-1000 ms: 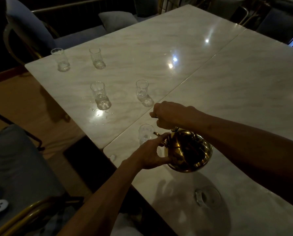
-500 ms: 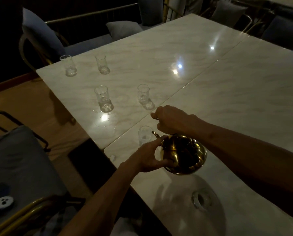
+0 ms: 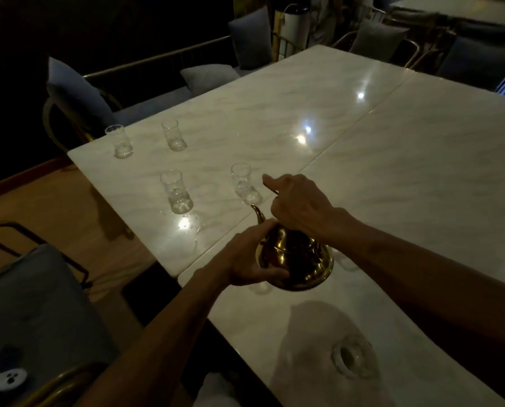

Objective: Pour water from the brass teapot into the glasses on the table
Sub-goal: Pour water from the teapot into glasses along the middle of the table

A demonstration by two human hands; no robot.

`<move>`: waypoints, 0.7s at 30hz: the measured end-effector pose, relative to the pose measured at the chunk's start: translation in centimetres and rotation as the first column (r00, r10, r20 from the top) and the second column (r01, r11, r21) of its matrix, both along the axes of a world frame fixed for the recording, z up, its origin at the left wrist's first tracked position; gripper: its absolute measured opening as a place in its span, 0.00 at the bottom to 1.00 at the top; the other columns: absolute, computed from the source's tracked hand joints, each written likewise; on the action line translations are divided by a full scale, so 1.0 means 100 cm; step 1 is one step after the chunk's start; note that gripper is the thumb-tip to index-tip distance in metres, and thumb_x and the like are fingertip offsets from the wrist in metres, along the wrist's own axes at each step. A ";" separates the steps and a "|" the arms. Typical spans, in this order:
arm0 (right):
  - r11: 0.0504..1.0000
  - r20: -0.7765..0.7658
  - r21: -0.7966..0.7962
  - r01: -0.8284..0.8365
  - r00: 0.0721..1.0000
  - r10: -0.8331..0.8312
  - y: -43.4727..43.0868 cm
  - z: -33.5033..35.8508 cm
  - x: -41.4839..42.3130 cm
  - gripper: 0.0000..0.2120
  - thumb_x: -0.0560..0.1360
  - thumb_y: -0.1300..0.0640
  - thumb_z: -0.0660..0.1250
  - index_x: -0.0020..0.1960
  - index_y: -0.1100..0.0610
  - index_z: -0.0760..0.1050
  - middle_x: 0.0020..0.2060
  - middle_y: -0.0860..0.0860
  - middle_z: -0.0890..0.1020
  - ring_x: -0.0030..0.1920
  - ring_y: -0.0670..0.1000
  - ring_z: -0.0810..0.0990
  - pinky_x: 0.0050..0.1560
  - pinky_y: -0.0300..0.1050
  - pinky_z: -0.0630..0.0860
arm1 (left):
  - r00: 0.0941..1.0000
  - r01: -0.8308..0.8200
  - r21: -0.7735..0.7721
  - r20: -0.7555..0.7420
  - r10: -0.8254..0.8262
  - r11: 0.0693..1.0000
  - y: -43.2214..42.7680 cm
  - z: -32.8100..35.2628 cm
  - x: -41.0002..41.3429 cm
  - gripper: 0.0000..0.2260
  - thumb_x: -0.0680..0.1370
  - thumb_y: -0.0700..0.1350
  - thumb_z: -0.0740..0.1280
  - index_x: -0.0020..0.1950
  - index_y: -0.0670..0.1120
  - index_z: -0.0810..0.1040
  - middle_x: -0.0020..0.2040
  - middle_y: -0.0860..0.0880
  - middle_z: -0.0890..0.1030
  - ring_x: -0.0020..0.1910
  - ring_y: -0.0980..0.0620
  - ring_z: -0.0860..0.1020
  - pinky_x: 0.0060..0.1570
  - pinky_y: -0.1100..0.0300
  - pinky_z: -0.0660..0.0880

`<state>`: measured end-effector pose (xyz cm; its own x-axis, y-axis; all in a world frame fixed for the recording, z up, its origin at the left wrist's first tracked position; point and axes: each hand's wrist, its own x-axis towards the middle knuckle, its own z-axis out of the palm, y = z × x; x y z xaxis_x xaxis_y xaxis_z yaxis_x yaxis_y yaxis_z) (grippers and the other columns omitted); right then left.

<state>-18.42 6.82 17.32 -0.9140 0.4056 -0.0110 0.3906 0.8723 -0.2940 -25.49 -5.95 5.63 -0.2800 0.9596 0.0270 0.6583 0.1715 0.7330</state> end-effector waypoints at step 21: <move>0.970 0.013 0.029 0.240 0.970 -0.241 0.058 -0.013 -0.182 0.26 0.78 0.61 0.62 0.75 0.53 0.64 0.65 0.58 0.76 0.60 0.58 0.78 0.55 0.48 0.77 | 0.956 0.294 -0.032 -0.007 -0.294 0.955 0.092 -0.014 -0.218 0.41 0.71 0.55 0.76 0.79 0.53 0.60 0.74 0.47 0.72 0.71 0.46 0.73 0.68 0.48 0.73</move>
